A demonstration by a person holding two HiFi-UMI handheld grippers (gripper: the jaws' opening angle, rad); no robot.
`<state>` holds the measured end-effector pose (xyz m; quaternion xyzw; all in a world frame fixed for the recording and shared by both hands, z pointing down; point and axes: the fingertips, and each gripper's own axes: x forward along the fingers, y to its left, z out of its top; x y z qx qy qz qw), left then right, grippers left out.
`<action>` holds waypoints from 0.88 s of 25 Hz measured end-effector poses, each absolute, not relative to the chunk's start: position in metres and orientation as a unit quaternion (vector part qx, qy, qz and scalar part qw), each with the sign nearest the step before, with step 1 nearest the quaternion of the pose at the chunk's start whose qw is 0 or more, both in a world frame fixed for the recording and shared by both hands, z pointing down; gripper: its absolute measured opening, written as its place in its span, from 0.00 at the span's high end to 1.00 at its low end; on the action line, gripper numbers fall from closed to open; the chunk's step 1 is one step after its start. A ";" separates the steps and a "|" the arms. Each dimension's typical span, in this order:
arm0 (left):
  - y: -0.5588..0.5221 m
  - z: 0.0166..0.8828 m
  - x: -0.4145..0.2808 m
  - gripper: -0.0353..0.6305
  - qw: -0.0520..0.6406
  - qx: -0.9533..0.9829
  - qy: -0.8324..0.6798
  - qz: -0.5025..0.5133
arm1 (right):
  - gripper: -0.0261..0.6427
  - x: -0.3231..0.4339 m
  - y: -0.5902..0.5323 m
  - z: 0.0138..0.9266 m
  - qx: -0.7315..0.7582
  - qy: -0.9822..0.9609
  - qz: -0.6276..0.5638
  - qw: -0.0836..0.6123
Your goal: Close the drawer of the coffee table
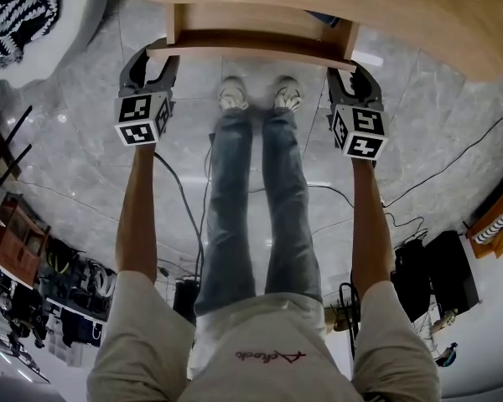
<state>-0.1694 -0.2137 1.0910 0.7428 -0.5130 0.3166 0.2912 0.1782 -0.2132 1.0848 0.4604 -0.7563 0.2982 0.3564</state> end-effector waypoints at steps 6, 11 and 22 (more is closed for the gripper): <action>-0.235 1.092 -0.169 0.60 0.284 0.745 -0.517 0.312 | 0.70 0.178 -0.233 1.086 0.472 -0.756 0.292 0.347; -0.256 1.091 -0.166 0.60 0.280 0.747 -0.520 0.306 | 0.70 0.182 -0.257 1.085 0.482 -0.756 0.281 0.341; -0.299 1.092 -0.166 0.60 0.271 0.747 -0.530 0.296 | 0.70 0.182 -0.302 1.085 0.502 -0.764 0.256 0.316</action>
